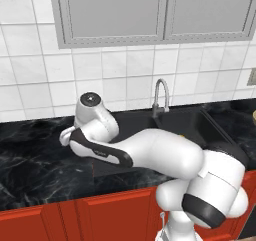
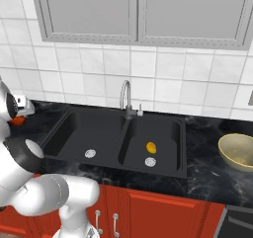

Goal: Remove the mango and tomato from the sink. Then move the bowl and cup from the counter to the sink for washing.

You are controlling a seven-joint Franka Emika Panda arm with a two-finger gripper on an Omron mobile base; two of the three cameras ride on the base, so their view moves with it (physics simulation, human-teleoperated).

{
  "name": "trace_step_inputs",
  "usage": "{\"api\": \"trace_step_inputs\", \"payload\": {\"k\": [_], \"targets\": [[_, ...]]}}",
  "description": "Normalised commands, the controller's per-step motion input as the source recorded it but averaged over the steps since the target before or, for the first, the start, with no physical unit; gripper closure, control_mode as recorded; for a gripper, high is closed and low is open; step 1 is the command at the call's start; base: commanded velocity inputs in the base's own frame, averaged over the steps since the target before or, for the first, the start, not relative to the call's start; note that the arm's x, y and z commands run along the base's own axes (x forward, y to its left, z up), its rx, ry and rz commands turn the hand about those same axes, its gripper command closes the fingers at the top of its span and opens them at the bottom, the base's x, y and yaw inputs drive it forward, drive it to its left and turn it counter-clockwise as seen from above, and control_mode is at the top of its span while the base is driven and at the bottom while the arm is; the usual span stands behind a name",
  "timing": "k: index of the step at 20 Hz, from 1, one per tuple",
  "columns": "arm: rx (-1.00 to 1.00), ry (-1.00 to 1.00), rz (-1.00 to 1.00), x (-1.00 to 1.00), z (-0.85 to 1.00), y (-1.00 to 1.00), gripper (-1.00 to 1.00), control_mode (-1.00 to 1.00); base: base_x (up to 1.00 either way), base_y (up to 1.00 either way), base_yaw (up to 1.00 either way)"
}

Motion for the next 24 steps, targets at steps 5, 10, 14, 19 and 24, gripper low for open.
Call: {"api": "trace_step_inputs", "payload": {"k": [5, 10, 14, 19, 24], "targets": [[0.02, 0.0, 0.0, -0.02, -0.19, 0.22, 1.0, -1.0, 0.0, 0.0, 0.0], [0.01, -0.01, 0.0, -0.01, -0.28, 0.17, 1.0, -1.0, 0.0, 0.0, 0.0], [0.02, 0.0, 0.0, 0.0, -0.3, 0.15, 1.0, -1.0, 0.0, 0.0, 0.0], [0.03, 0.0, 0.0, 0.0, -0.31, 0.12, 1.0, -1.0, 0.0, 0.0, 0.0], [0.02, 0.0, 0.0, 0.0, -0.28, 0.11, 1.0, -1.0, 0.0, 0.0, 0.0]]}}
